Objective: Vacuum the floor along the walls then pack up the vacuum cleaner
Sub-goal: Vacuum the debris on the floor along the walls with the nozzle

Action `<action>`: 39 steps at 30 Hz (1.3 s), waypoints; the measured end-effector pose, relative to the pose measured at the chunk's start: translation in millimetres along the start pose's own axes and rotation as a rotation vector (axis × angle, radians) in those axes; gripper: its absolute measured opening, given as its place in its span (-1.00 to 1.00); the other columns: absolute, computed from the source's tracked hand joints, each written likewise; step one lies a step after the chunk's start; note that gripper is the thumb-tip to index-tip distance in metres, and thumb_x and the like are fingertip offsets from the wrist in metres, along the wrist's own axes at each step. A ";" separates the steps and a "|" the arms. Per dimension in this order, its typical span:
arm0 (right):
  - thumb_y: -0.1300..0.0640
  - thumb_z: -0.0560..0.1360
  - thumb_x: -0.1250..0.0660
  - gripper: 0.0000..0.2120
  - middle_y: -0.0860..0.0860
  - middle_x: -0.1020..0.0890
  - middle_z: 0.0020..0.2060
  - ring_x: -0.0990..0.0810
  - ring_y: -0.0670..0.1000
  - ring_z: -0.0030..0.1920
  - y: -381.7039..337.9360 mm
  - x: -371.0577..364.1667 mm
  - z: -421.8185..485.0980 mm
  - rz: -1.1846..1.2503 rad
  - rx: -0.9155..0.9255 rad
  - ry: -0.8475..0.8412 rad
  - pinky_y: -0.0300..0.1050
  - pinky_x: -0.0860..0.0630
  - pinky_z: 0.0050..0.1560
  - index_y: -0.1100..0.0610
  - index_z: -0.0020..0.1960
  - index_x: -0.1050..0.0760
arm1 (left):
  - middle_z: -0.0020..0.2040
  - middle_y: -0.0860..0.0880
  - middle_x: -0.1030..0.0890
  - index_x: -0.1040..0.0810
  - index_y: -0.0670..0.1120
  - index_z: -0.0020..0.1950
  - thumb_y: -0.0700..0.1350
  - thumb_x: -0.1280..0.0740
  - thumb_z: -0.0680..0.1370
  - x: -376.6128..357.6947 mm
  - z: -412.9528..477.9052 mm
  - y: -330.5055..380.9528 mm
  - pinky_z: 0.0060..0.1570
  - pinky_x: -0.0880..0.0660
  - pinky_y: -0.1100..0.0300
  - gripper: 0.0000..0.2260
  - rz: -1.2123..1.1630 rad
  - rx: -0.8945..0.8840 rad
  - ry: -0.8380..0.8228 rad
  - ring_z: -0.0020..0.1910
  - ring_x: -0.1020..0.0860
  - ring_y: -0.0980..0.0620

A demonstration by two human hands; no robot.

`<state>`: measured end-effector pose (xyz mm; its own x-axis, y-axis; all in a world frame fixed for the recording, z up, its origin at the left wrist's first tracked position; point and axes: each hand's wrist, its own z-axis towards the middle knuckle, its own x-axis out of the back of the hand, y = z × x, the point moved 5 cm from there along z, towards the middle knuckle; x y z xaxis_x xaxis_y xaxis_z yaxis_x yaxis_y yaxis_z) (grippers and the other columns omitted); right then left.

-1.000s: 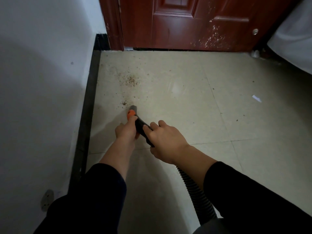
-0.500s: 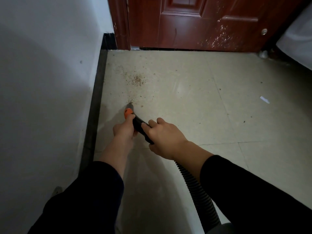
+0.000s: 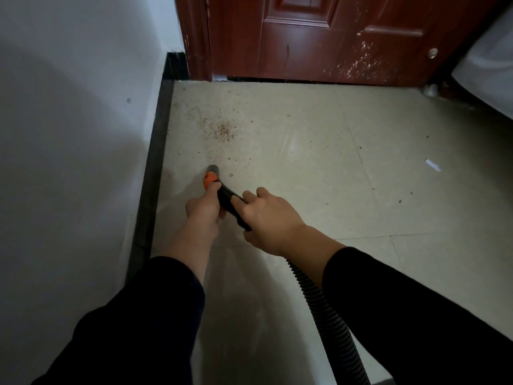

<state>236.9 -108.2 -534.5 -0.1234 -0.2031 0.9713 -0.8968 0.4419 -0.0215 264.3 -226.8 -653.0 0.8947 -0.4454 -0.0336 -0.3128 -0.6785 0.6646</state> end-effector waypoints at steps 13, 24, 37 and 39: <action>0.17 0.51 -0.27 -0.54 0.13 -0.49 0.11 -0.42 0.14 0.07 -24.3 -2.7 -5.1 0.036 0.074 -0.009 -0.08 -0.25 -0.20 0.18 0.39 -0.30 | -0.02 -0.11 -0.66 -0.54 -0.15 0.20 0.23 -0.43 0.40 36.0 -5.9 -5.3 -0.01 -0.61 0.09 -0.44 0.058 0.029 -0.001 -0.09 -0.65 -0.01; 0.19 0.53 -0.26 -0.49 0.14 -0.46 0.19 -0.41 0.14 0.13 -40.7 -9.6 2.3 0.023 0.105 0.019 -0.08 -0.27 -0.20 0.21 0.45 -0.23 | 0.02 -0.12 -0.62 -0.47 -0.22 0.31 0.09 -0.41 0.51 50.0 -13.3 -1.2 -0.08 -0.57 0.11 -0.50 -0.022 0.017 0.073 -0.09 -0.63 -0.02; 0.17 0.53 -0.26 -0.48 0.13 -0.48 0.20 -0.42 0.13 0.10 -56.7 -15.9 25.0 0.017 0.153 0.052 -0.07 -0.28 -0.23 0.19 0.45 -0.23 | 0.13 -0.15 -0.60 -0.45 -0.21 0.33 0.12 -0.46 0.45 73.1 -8.6 10.0 -0.16 -0.61 0.16 -0.42 -0.118 -0.054 0.253 -0.06 -0.64 -0.04; 0.18 0.53 -0.25 -0.48 0.11 -0.47 0.20 -0.45 0.14 0.07 -54.2 -16.6 25.1 0.013 0.142 0.053 -0.06 -0.28 -0.25 0.17 0.46 -0.23 | 0.16 -0.16 -0.58 -0.42 -0.22 0.36 0.07 -0.46 0.47 71.0 -7.6 9.7 -0.22 -0.60 0.19 -0.41 -0.121 -0.042 0.233 -0.02 -0.63 -0.06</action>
<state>276.9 -150.7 -555.3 -0.1162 -0.1498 0.9819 -0.9469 0.3151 -0.0640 327.2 -260.6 -643.3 0.9755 -0.2128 0.0552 -0.1903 -0.6916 0.6967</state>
